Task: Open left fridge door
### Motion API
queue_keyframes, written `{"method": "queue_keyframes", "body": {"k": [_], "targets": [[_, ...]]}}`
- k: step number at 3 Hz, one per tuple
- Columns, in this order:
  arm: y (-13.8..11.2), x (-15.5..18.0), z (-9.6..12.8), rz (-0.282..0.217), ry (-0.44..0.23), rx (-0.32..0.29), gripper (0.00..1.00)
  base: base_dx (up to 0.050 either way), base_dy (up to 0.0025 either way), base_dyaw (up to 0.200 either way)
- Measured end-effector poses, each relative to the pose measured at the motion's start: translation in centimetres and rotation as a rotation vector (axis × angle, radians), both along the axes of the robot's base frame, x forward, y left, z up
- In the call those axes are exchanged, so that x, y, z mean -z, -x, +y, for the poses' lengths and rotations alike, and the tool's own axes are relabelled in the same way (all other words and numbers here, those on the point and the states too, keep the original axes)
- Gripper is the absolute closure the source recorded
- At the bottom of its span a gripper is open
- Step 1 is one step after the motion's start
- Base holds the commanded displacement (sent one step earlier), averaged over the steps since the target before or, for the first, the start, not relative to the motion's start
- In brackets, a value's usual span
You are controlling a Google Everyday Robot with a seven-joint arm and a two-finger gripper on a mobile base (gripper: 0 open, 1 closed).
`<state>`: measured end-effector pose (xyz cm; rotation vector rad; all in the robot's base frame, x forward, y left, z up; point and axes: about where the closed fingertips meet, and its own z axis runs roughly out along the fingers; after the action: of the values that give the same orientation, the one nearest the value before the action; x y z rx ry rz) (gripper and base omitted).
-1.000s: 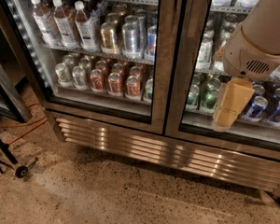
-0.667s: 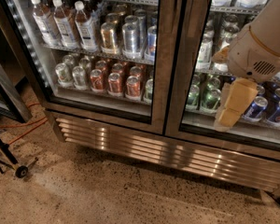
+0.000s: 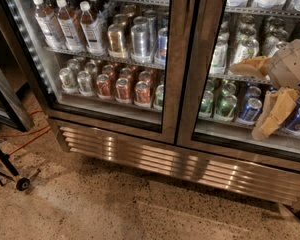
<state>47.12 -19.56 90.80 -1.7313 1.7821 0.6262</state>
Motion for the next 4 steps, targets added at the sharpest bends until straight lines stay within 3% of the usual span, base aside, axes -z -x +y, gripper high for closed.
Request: {"method": "queue_keyframes", "body": {"k": [1, 2, 3, 4], "targets": [[-0.1, -0.8, 1.2, 0.001, -0.077, -0.018, 0.0, 0.0, 0.0, 0.0], [-0.1, -0.8, 1.2, 0.001, -0.077, -0.018, 0.0, 0.0, 0.0, 0.0], [-0.5, -0.7, 2.1, 0.02, -0.17, -0.053, 0.0, 0.0, 0.0, 0.0], [-0.8, -0.7, 4.7, 0.034, -0.212, -0.106, 0.0, 0.0, 0.0, 0.0]]}}
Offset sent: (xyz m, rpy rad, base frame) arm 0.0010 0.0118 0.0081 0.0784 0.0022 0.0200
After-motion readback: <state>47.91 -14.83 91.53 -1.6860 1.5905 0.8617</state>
